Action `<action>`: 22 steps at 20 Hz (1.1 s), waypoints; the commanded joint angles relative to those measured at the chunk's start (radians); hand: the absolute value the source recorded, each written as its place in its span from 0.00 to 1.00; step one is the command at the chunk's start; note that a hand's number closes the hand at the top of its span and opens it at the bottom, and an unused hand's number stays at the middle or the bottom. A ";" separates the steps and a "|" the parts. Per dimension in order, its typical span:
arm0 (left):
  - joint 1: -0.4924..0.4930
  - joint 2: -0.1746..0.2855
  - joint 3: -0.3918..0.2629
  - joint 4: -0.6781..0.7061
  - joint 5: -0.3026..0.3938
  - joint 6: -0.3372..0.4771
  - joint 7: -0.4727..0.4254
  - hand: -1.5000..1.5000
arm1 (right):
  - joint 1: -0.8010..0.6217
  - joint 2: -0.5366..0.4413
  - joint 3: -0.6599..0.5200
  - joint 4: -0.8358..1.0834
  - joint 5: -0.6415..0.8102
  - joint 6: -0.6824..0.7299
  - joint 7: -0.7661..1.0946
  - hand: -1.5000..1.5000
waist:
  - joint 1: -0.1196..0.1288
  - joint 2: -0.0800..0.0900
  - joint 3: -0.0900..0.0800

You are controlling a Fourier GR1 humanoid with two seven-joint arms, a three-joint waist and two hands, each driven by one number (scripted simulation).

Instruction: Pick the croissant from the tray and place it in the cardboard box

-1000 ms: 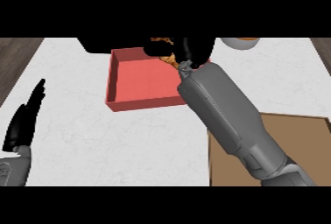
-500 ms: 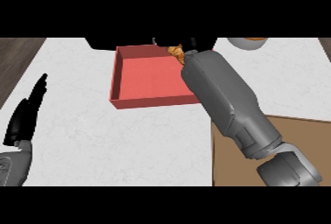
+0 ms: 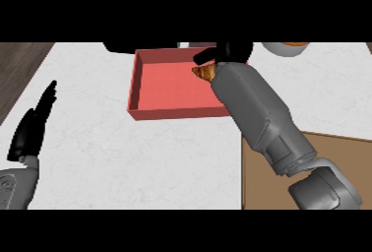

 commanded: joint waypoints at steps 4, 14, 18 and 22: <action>-0.003 -0.003 0.002 0.008 -0.002 -0.001 0.012 0.50 | -0.017 0.000 -0.029 0.018 -0.025 -0.156 -0.167 0.00 | -0.015 -0.002 0.000; 0.039 0.000 0.035 0.016 0.010 0.010 -0.016 0.50 | 0.067 0.001 -0.126 -0.095 -0.157 -0.376 -0.393 0.00 | -0.056 -0.023 0.001; 0.061 0.032 0.070 0.019 0.027 -0.011 -0.020 0.50 | 0.126 0.001 -0.138 -0.198 -0.244 -0.354 -0.472 0.00 | -0.084 -0.035 0.001; 0.152 -0.012 0.052 -0.033 0.000 0.028 -0.028 0.50 | 0.237 -0.017 -0.087 -0.325 -0.214 -0.327 -0.404 0.00 | -0.117 -0.048 0.000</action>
